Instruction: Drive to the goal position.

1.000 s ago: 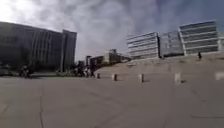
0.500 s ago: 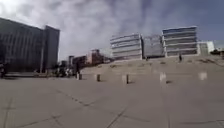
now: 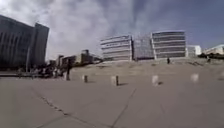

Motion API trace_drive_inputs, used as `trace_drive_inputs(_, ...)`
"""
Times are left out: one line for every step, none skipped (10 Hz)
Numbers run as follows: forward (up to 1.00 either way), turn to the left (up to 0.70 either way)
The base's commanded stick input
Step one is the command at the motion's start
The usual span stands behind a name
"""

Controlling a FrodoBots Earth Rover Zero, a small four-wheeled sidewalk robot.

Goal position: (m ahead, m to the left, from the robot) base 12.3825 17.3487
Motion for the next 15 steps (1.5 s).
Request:
trace_drive_inputs(0.70,0.00)
trace_drive_inputs(0.70,0.00)
trace_drive_inputs(0.70,0.00)
trace_drive_inputs(0.70,0.00)
trace_drive_inputs(0.70,0.00)
trace_drive_inputs(0.70,0.00)
trace_drive_inputs(0.70,0.00)
trace_drive_inputs(0.70,0.00)
trace_drive_inputs(0.70,0.00)
trace_drive_inputs(0.70,0.07)
trace_drive_inputs(0.70,0.14)
trace_drive_inputs(0.70,0.21)
trace_drive_inputs(0.70,0.28)
trace_drive_inputs(0.70,0.33)
trace_drive_inputs(0.70,0.34)
